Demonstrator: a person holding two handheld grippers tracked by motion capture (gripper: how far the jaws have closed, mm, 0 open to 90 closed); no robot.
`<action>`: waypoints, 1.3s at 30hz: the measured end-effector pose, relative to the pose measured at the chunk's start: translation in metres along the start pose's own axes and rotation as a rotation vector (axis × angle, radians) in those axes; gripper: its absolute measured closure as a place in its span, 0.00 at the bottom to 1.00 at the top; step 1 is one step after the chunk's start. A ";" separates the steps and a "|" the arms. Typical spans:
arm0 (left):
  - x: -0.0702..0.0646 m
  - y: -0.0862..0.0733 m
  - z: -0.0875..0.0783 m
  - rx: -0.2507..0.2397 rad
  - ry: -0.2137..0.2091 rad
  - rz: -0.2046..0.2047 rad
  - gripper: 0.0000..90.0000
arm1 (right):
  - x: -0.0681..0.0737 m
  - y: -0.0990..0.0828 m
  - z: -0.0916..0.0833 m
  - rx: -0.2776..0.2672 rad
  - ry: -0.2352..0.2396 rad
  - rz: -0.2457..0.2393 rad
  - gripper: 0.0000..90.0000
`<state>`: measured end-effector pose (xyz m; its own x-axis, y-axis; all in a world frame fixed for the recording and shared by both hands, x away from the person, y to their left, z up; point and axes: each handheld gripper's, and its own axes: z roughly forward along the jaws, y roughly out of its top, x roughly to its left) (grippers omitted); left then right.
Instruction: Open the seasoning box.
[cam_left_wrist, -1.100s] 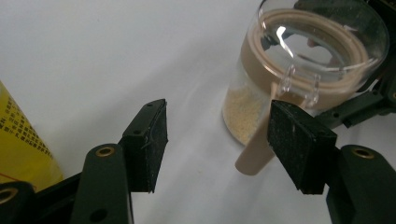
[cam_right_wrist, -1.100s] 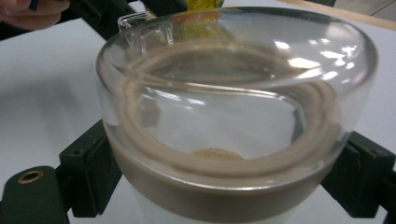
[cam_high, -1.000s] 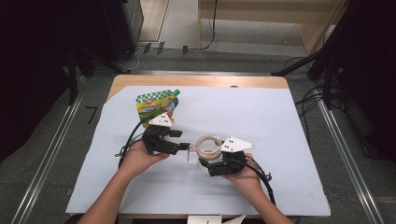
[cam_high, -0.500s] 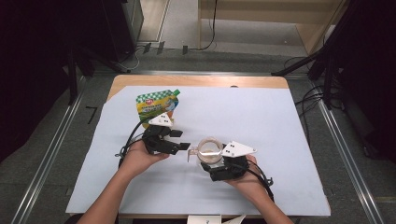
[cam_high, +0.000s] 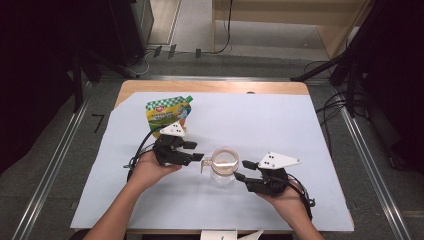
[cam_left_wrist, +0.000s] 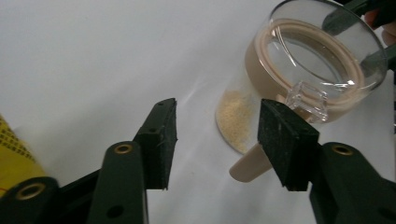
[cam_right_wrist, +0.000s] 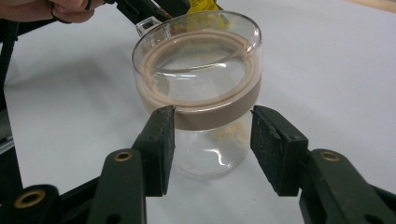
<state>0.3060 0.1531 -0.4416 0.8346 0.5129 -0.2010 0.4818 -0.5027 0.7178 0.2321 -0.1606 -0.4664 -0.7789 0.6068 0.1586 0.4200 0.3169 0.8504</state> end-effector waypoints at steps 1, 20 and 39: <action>0.000 0.000 0.000 0.003 -0.003 0.004 0.58 | 0.000 0.001 0.000 0.007 0.002 -0.005 0.62; -0.008 0.002 0.019 0.093 -0.108 0.015 1.00 | 0.007 0.001 0.002 0.059 -0.015 0.030 1.00; -0.022 0.004 0.017 0.050 -0.152 0.024 1.00 | -0.004 0.002 0.013 0.052 -0.028 0.068 1.00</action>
<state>0.2943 0.1280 -0.4460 0.8750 0.3911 -0.2854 0.4708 -0.5495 0.6902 0.2424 -0.1533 -0.4719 -0.7349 0.6478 0.2007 0.4959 0.3114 0.8106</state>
